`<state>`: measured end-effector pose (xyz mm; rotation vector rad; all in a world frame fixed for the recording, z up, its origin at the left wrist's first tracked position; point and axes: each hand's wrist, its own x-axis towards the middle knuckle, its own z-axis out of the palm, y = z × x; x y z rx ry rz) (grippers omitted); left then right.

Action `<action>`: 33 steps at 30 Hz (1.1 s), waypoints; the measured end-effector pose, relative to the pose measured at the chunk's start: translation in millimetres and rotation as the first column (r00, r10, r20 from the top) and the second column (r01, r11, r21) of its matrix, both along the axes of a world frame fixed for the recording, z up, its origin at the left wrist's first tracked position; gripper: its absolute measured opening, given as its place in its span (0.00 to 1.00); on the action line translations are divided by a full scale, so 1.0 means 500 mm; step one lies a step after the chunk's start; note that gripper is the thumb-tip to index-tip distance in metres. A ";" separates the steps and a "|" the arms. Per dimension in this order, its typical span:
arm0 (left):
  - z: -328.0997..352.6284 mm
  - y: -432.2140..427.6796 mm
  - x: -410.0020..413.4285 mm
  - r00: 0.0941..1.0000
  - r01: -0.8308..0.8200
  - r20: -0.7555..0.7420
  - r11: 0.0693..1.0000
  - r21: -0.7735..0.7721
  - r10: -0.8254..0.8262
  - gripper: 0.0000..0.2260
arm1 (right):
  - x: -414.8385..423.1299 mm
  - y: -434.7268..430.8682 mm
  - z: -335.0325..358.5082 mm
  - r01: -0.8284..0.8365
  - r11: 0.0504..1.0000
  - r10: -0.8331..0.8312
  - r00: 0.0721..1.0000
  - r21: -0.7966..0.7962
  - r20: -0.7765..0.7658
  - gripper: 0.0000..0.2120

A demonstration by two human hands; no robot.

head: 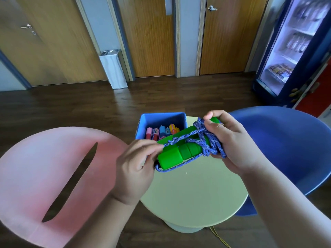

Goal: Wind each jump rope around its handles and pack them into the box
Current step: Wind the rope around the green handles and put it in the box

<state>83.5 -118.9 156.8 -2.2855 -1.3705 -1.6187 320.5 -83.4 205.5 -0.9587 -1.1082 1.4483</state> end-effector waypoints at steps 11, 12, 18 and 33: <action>0.049 0.011 0.041 0.482 0.570 0.700 0.417 -0.708 0.528 0.05 | 0.005 0.010 -0.024 0.034 0.993 -0.052 0.985 0.111 0.162 0.01; 0.054 0.010 0.044 0.452 0.591 0.709 0.414 -0.692 0.541 0.05 | 0.003 0.008 -0.022 0.041 0.995 -0.051 0.992 0.090 0.117 0.03; 0.060 -0.004 0.063 0.137 0.830 0.732 0.326 -0.452 0.667 0.06 | -0.017 -0.009 -0.001 0.051 0.998 -0.046 0.990 0.034 -0.133 0.06; 0.017 -0.014 0.131 0.399 0.634 0.879 0.614 -0.470 0.261 0.16 | -0.058 0.008 0.006 0.191 0.981 -0.190 0.982 0.026 -0.017 0.05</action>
